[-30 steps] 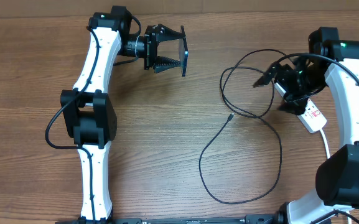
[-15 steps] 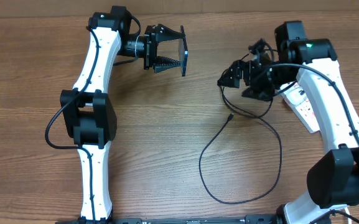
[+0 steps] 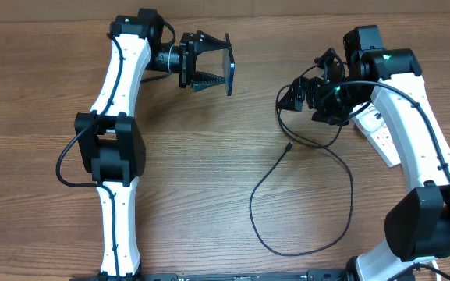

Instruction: Plug charger to phone and switch on socket

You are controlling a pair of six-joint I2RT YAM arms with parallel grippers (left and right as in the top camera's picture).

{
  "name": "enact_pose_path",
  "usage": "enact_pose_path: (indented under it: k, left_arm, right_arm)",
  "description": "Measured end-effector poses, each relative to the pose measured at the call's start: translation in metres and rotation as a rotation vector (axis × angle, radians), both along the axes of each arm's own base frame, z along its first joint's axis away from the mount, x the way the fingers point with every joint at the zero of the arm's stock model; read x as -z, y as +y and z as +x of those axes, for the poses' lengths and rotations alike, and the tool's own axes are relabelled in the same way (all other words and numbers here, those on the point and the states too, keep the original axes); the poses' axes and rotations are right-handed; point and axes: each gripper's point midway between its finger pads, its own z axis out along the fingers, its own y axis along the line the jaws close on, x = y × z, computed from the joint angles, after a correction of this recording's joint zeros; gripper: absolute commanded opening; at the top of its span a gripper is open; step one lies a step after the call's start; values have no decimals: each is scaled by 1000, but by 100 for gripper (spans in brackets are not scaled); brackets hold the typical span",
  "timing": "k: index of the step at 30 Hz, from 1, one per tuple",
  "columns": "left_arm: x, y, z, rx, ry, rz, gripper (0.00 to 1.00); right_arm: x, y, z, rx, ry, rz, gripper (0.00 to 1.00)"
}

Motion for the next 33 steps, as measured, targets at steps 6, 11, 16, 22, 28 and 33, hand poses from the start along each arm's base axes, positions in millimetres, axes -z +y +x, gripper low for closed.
enact_pose_path:
  k: [6,11,16,22,28,33]
  left_arm:
    - [0,0,0,0,0,0,72]
    - [0,0,0,0,0,0,72]
    - [0,0,0,0,0,0,72]
    - [0,0,0,0,0,0,72]
    - [0,0,0,0,0,0,72]
    - [0,0,0,0,0,0,72]
  right_arm:
    - [-4,8,-5,-15,18,43,100]
    - [-16,21,4,-49,-49,128,100]
    - [-48,21,6,-62,-183,134,100]
    - [-116,-14,-17,94,-391,-26,100]
    - [-165,-45,-45,256,-547,-131,100]
    - [-167,-27,-52,190,-577,-153,99]
